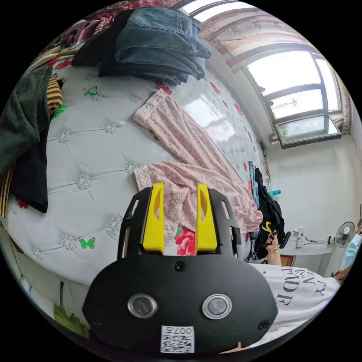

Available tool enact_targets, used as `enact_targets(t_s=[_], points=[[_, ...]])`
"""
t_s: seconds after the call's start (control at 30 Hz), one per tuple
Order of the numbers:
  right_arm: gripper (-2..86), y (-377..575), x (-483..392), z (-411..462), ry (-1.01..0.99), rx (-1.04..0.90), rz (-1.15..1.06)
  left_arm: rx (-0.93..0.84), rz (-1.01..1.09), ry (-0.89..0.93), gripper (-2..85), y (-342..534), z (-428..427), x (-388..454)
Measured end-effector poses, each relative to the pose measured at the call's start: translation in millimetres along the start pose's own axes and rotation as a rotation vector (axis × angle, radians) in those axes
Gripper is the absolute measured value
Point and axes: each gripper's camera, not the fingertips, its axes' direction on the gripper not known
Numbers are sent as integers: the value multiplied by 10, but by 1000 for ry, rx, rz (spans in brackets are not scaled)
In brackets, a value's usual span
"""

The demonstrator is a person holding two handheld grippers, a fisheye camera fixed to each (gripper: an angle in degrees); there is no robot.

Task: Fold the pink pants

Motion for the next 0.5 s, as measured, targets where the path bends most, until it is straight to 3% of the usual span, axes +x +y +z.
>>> enact_targets(t_s=[0.13, 0.37, 0.43, 0.5], points=[[52, 367, 644, 87, -76, -34, 208, -15, -6, -75, 136, 319, 151, -3], [57, 293, 1030, 464, -170, -60, 312, -30, -93, -124, 149, 357, 669, 50], [38, 219, 1093, 566, -239, -67, 368, -60, -79, -310, 78, 261, 799, 157], [20, 176, 1159, 490, -302, -32, 415, -140, -52, -367, 4, 145, 867, 209]])
